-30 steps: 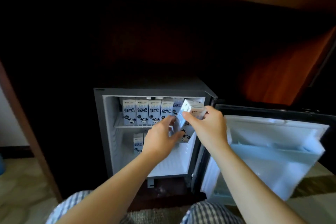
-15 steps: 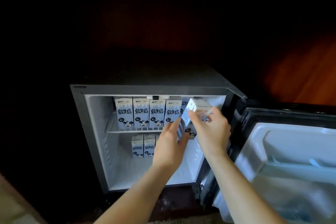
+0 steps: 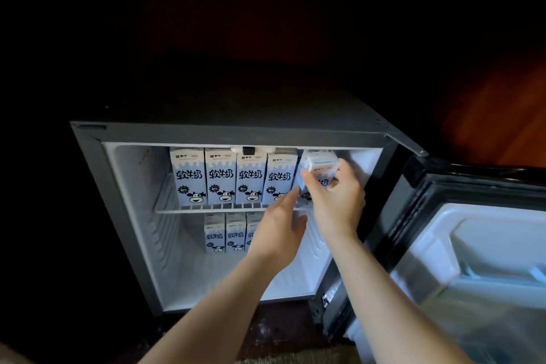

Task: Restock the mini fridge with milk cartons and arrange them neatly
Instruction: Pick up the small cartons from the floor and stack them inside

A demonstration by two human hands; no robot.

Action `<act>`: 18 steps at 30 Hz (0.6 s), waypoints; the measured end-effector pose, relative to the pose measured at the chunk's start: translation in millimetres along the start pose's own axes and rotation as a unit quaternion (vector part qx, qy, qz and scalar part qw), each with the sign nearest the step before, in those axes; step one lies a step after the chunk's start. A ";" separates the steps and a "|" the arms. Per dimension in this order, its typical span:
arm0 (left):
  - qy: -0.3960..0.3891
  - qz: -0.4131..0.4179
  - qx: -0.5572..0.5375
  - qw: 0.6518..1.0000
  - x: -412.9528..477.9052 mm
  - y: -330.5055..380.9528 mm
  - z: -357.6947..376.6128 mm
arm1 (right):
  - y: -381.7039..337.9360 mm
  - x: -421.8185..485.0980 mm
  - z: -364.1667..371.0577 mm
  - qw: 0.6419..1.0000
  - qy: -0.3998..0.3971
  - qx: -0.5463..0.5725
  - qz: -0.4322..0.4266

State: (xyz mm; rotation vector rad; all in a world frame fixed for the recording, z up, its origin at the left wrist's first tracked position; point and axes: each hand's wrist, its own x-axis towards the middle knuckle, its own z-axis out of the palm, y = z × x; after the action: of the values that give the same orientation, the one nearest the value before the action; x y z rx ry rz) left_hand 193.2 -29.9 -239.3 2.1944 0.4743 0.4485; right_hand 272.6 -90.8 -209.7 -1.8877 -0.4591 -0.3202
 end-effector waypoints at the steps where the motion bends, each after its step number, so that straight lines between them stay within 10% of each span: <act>1: 0.003 0.004 0.012 1.000 0.0 -2.3 -0.4 | 0.3 0.3 3.9 1.000 -0.002 0.006 0.001; 18: -0.011 0.020 0.262 0.965 -3.8 -25.3 -13.4 | 45.6 -0.7 22.1 0.991 -0.090 -0.084 0.044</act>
State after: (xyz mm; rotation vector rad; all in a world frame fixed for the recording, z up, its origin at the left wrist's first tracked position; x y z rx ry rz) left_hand 179.0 -8.1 -251.9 2.7190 0.5876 0.3450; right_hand 293.0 -84.4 -255.6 -2.1043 -0.4797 -0.1320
